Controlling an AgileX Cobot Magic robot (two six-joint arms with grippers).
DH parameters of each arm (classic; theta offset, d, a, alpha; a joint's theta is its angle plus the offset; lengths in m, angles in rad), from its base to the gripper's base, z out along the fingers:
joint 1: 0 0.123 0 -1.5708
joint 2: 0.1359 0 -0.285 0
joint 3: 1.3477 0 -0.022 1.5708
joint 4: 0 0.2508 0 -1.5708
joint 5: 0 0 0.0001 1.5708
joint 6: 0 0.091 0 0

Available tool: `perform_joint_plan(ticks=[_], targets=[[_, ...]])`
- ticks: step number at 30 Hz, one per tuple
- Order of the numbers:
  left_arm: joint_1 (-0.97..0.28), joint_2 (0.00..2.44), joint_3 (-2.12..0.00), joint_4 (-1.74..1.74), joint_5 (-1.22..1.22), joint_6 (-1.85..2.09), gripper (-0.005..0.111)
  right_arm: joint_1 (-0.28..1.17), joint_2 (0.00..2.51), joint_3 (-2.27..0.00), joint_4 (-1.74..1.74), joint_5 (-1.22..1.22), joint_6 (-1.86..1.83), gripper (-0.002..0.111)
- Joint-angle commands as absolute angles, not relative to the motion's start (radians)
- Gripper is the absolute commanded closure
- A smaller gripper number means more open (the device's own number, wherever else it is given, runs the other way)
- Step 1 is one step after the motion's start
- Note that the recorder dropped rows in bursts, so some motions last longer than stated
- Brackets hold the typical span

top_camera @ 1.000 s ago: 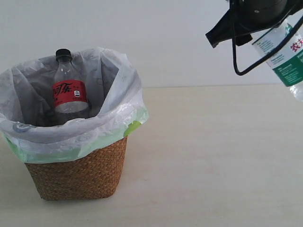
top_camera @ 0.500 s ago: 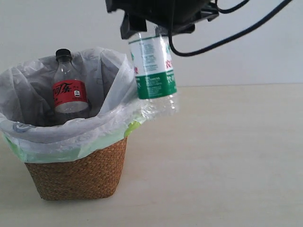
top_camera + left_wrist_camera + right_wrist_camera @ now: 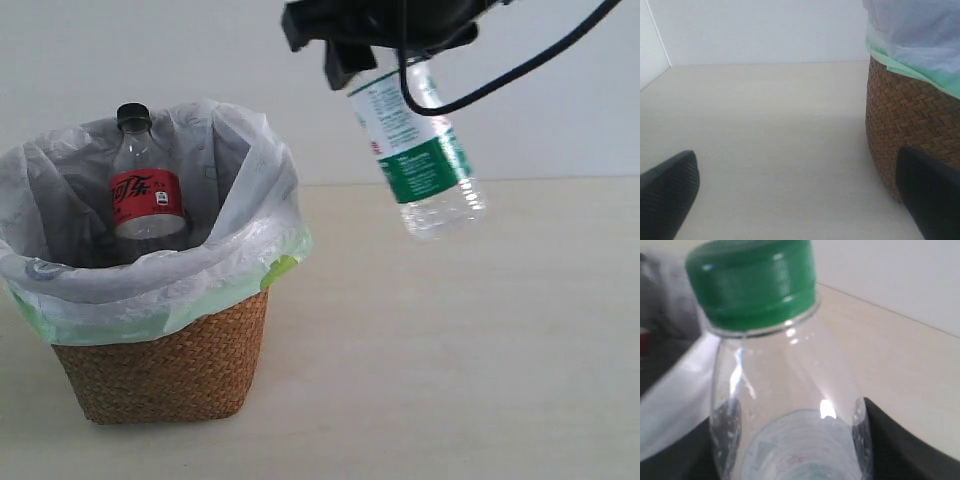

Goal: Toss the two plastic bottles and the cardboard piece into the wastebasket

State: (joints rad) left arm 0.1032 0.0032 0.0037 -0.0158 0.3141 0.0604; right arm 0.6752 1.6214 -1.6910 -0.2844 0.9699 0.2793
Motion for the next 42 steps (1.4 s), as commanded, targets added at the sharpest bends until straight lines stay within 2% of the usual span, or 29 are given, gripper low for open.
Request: perform_joint_plan(ticks=[1,6,8,11,12,13,14,15,17,19,21,42], targets=[[0.107,0.000,0.000,-0.018,0.308,0.052,-0.001,0.670,1.617,-1.697,-0.581,1.159,0.456,0.108],[0.107,0.000,0.000,-0.018,0.308,0.052,-0.001,0.670,1.617,-1.697,-0.497,1.124,0.559,0.108],[0.107,0.000,0.000,-0.018,0.308,0.052,-0.001,0.670,1.615,-1.707,-0.196,0.967,0.504,0.108],[0.107,0.000,0.000,-0.018,0.308,0.052,-0.001,0.672,1.615,-1.807,0.487,0.686,0.135,0.108],[0.107,0.000,0.000,-0.018,0.308,0.052,-0.001,0.672,1.615,-1.825,0.621,0.653,0.028,0.108],[0.107,0.000,0.000,-0.018,0.308,0.052,-0.001,0.672,1.617,-1.848,0.775,0.631,-0.099,0.102],[0.107,0.000,0.000,-0.018,0.308,0.052,-0.001,0.672,1.617,-1.858,0.805,0.628,-0.129,0.096],[0.107,0.000,0.000,-0.018,0.308,0.052,-0.001,0.672,1.617,-1.864,0.807,0.628,-0.129,0.084],[0.107,0.000,0.000,-0.018,0.308,0.052,-0.001,0.672,1.619,-1.864,0.797,0.628,-0.112,0.049],[0.107,0.000,0.000,-0.018,0.308,0.052,-0.001,0.672,1.631,-1.861,0.757,0.653,-0.053,0.002],[0.107,0.000,0.000,-0.018,0.308,0.052,-0.001,0.672,1.652,-1.861,0.701,0.678,-0.035,0.006],[0.107,0.000,0.000,-0.018,0.308,0.052,-0.001,0.672,1.696,-1.861,0.552,0.837,0.016,0.006]])
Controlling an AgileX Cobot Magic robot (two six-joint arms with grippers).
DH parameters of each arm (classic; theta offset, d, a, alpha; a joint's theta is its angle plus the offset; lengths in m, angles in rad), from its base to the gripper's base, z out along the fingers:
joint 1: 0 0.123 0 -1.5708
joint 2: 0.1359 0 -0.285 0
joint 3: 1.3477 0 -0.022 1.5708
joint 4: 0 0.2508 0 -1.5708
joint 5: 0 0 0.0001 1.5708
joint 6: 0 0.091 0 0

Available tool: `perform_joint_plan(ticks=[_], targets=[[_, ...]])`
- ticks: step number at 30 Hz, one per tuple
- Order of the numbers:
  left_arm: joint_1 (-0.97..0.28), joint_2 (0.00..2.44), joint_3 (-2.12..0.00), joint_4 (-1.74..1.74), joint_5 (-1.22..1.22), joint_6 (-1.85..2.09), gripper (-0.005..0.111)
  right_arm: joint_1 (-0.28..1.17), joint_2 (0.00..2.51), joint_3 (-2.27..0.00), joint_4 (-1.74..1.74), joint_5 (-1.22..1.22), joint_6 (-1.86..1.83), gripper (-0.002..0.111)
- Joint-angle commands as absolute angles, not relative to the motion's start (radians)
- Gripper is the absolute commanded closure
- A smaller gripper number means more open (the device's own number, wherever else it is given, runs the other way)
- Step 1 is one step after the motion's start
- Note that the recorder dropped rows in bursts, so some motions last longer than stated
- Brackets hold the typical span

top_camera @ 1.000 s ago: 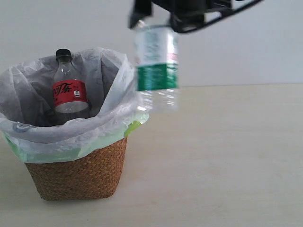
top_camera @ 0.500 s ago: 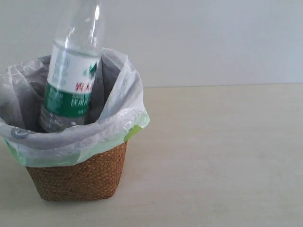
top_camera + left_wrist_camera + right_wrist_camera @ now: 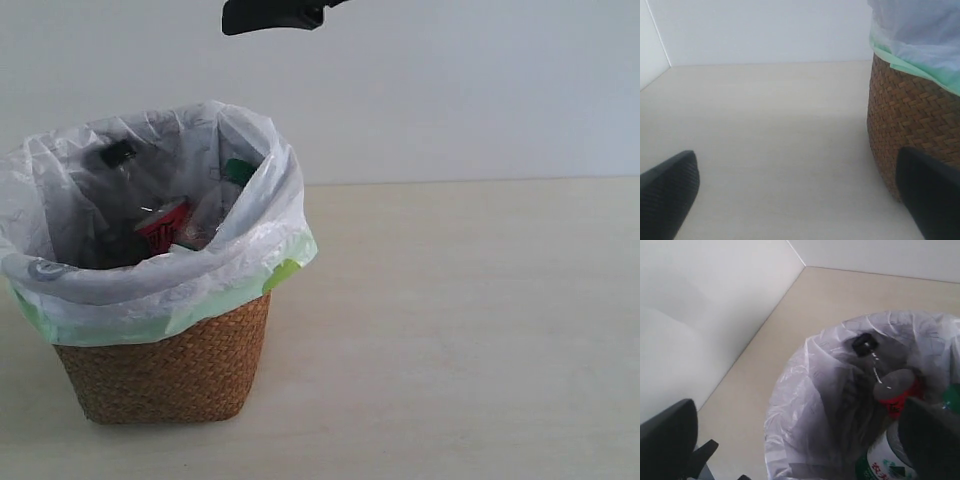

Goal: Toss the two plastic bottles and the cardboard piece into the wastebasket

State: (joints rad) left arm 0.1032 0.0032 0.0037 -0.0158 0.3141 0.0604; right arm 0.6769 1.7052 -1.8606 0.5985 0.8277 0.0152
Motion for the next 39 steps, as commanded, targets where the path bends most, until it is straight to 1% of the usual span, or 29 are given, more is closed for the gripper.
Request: perform_joint_plan(ticks=[1,5,6,7,8,10,12,13,14,20,24,28,35,39], targets=[[0.107,0.000,0.000,-0.018,0.308,0.052,-0.001,0.672,1.694,-1.861,0.544,0.840,0.016,0.006],[0.107,0.000,0.000,-0.018,0.308,0.052,-0.001,0.672,1.687,-1.861,0.500,0.880,0.022,0.008],[0.107,0.000,0.000,-0.018,0.308,0.052,-0.001,0.672,1.680,-1.861,0.480,0.891,0.029,0.011],[0.107,0.000,0.000,-0.018,0.308,0.052,-0.001,0.672,1.674,-1.861,0.454,0.907,0.044,0.016],[0.107,0.000,0.000,-0.018,0.308,0.052,-0.001,0.672,1.663,-1.863,0.418,0.924,0.060,0.024],[0.107,0.000,0.000,-0.018,0.308,0.052,-0.001,0.672,1.644,-1.863,0.338,0.961,0.079,0.045],[0.107,0.000,0.000,-0.018,0.308,0.052,-0.001,0.672,1.618,-1.863,0.241,1.015,0.099,0.078],[0.107,0.000,0.000,-0.018,0.308,0.052,-0.001,0.672,1.608,-1.863,0.207,1.034,0.105,0.088],[0.107,0.000,0.000,-0.018,0.308,0.052,-0.001,0.672,1.595,-1.863,0.168,1.058,0.114,0.108],[0.107,0.000,0.000,-0.018,0.308,0.052,-0.001,0.672,1.528,-1.861,-0.033,1.211,0.170,0.108],[0.107,0.000,0.000,-0.018,0.308,0.052,-0.001,0.672,1.492,-1.861,-0.152,1.221,0.195,0.108],[0.107,0.000,0.000,-0.018,0.308,0.052,-0.001,0.672,1.426,-1.830,-0.171,1.221,0.200,0.108],[0.107,0.000,0.000,-0.018,0.308,0.052,-0.001,0.672,1.250,-1.670,-0.279,1.221,0.239,0.108],[0.107,0.000,0.000,-0.018,0.308,0.052,-0.001,0.672,1.128,-1.546,-0.287,1.122,0.256,0.108]])
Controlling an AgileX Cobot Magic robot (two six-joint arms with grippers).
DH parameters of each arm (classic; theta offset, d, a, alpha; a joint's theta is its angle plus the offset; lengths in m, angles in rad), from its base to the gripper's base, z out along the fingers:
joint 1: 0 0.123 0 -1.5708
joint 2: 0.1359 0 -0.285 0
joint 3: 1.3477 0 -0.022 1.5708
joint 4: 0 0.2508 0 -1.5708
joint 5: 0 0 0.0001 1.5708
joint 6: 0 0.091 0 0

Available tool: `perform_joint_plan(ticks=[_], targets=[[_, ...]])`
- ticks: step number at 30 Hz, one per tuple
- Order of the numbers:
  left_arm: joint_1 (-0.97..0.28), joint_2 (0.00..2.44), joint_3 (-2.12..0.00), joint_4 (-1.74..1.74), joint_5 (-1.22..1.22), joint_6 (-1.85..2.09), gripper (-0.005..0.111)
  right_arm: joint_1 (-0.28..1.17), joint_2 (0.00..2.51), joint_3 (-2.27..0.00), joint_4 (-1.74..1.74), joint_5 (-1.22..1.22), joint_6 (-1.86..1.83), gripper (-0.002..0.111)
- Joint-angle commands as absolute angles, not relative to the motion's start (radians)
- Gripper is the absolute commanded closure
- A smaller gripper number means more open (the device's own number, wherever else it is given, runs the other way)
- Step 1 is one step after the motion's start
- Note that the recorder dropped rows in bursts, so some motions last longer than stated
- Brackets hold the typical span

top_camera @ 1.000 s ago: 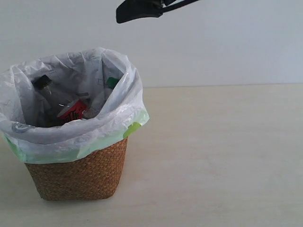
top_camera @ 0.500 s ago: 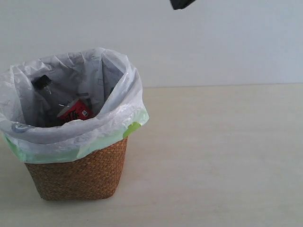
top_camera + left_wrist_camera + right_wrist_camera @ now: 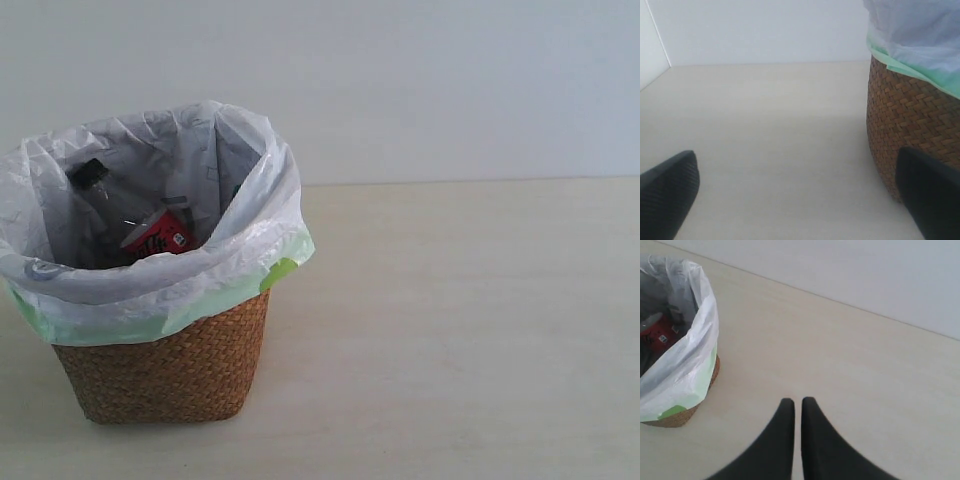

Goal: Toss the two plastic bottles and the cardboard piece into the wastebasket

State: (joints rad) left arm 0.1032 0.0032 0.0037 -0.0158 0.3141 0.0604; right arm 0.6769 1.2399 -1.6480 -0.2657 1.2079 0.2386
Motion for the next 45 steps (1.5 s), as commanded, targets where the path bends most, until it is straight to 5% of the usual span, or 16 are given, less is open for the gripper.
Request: perform_joint_plan(ticks=[1,23,45], targets=[[0.107,0.000,0.000,-0.018,0.308,0.052,-0.001,0.672,1.096,-1.514,-0.287,1.094,0.256,0.108],[0.107,0.000,0.000,-0.018,0.308,0.052,-0.001,0.672,0.426,-0.977,-0.302,0.815,0.262,0.108],[0.107,0.000,0.000,-0.018,0.308,0.052,-0.001,0.672,0.112,-0.768,-0.266,0.930,0.267,0.108]])
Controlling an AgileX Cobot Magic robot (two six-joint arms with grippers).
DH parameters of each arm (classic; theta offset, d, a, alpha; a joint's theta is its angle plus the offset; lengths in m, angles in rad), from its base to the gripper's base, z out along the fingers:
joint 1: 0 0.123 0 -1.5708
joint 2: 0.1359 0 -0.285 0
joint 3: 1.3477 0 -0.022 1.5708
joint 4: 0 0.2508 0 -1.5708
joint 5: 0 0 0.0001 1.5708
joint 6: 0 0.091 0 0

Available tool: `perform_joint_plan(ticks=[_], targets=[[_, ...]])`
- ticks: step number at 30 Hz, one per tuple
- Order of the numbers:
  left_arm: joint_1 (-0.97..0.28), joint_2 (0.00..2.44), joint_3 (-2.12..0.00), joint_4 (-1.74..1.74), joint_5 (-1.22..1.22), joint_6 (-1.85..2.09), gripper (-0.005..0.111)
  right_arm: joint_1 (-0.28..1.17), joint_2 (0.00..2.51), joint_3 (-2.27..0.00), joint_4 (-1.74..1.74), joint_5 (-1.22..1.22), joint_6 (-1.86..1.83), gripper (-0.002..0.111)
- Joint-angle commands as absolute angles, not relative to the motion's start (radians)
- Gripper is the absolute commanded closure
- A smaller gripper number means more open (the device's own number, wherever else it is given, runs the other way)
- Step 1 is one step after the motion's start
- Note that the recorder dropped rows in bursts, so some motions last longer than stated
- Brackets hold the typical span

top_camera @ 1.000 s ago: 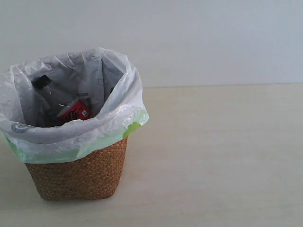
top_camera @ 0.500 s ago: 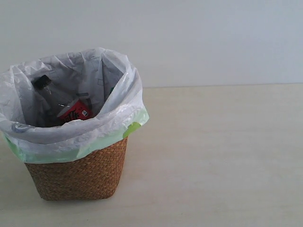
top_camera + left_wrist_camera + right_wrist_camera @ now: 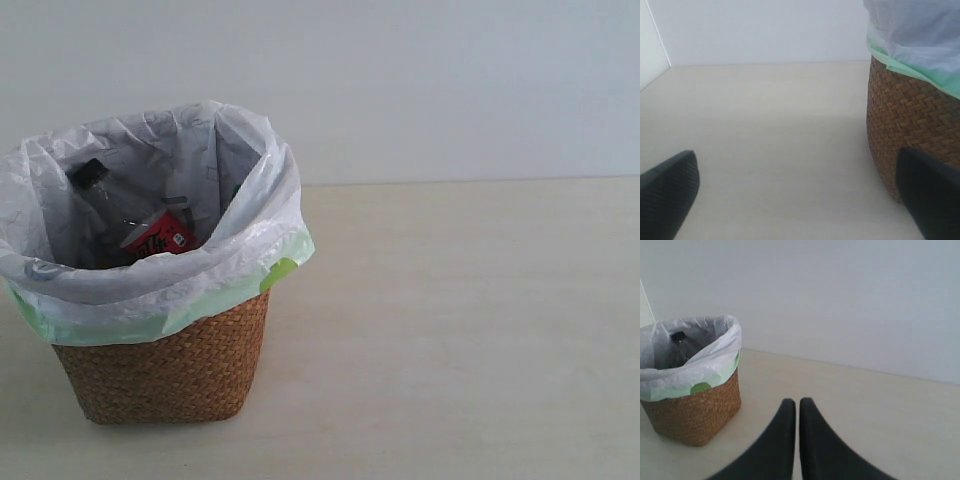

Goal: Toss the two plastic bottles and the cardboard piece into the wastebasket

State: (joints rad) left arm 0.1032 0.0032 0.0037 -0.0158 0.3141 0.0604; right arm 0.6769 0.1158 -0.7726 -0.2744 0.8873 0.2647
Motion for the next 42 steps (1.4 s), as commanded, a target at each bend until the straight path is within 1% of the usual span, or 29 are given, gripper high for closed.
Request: perform_joint_plan(ticks=[1,20,25,30,38,39,42], targets=[[0.107,0.000,0.000,-0.018,0.308,0.052,-0.001,0.672,0.112,-0.768,-0.266,0.930,0.267,0.108],[0.107,0.000,0.000,-0.018,0.308,0.052,-0.001,0.672,0.112,-0.768,-0.268,0.931,0.267,0.108],[0.107,0.000,0.000,-0.018,0.308,0.052,-0.001,0.650,0.063,-0.768,-0.265,0.931,0.267,0.108],[0.107,0.000,0.000,-0.018,0.308,0.052,-0.001,0.559,0.000,-0.768,-0.265,0.931,0.267,0.108],[0.107,0.000,0.000,-0.018,0.308,0.052,-0.001,0.361,0.000,-0.768,-0.261,0.930,0.267,0.108],[0.107,0.000,0.000,-0.018,0.308,0.052,-0.001,0.304,0.000,-0.768,-0.257,0.917,0.267,0.108],[0.107,0.000,0.000,-0.018,0.308,0.052,-0.001,0.213,0.000,-0.768,-0.257,0.905,0.267,0.108]])
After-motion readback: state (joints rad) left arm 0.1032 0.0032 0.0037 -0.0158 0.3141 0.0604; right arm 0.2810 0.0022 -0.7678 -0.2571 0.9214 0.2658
